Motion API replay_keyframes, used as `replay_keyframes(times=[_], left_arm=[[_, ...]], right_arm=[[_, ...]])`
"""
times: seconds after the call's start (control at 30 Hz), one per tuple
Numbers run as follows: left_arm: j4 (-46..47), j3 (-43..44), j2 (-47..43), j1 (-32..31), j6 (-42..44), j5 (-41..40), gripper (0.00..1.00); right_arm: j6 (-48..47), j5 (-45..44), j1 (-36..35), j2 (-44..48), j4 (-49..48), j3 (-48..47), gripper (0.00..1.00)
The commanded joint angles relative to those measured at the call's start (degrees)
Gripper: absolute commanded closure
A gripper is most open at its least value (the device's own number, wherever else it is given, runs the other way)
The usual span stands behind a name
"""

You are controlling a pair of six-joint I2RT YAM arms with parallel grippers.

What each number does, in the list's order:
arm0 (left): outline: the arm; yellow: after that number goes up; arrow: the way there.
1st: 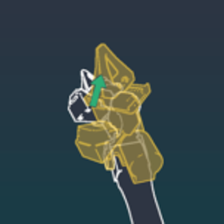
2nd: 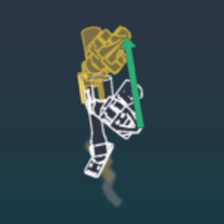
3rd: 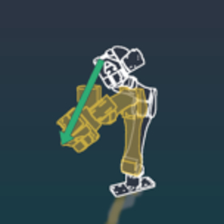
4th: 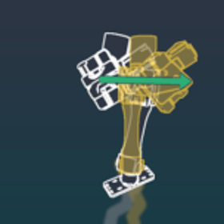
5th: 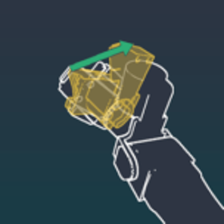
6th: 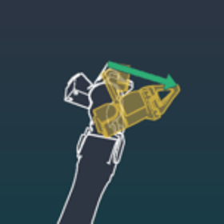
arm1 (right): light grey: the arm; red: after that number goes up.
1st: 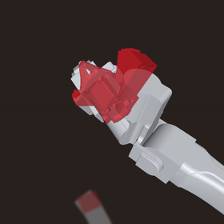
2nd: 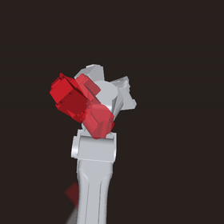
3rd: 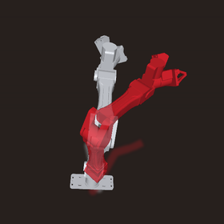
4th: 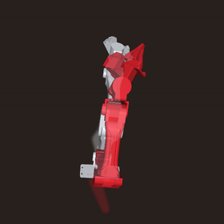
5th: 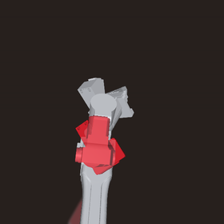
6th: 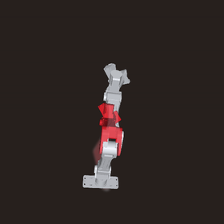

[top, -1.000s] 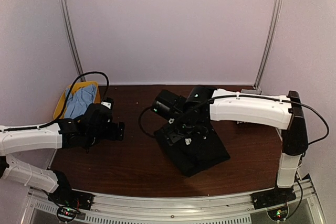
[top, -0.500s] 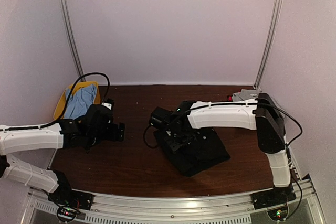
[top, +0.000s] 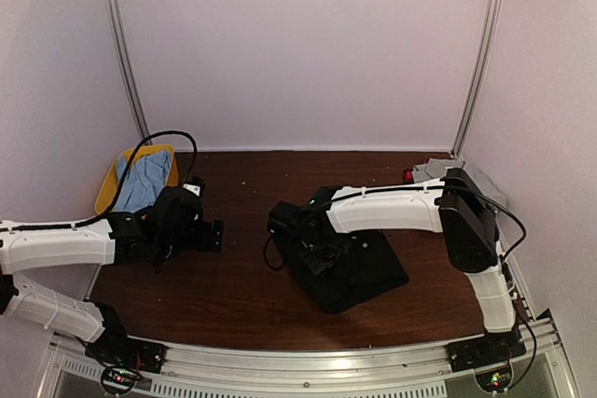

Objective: Fold and stack the long sleeve shirts
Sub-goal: Adjust the square-folded shirt at the center of the board.

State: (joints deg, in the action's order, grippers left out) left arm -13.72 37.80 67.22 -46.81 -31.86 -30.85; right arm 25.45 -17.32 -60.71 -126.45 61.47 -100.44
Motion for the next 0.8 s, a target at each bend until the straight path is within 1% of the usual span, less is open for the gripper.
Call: replay_keyframes(times=[0.0,0.03,0.1,0.17,0.23,0.57,0.77], left_arm=[[2.2,-0.6,0.4,0.4,-0.6,0.3,0.02],[2.3,-0.6,0.4,0.4,-0.6,0.3,0.02],[2.3,-0.5,0.6,0.4,-0.6,0.4,0.02],[2.3,-0.6,0.5,0.4,-0.6,0.3,0.02],[2.4,-0.8,0.5,0.4,-0.6,0.2,0.02],[2.9,-1.2,0.7,0.5,-0.6,0.4,0.02],[7.6,-3.1,2.0,0.5,-0.6,7.2,0.02]], right_arm=[[0.8,-3.2,0.3,0.1,2.5,0.3,0.72],[0.8,-3.4,0.2,0.3,2.6,0.2,0.75],[1.0,-4.1,0.3,0.8,3.0,-0.1,0.86],[1.0,-4.9,0.3,1.7,3.3,-0.4,0.95],[1.3,-5.3,0.3,2.7,3.6,-0.6,1.00],[2.9,-8.2,-0.9,9.0,7.6,-3.3,1.00],[2.9,-8.7,-3.2,9.9,9.2,-6.0,1.00]])
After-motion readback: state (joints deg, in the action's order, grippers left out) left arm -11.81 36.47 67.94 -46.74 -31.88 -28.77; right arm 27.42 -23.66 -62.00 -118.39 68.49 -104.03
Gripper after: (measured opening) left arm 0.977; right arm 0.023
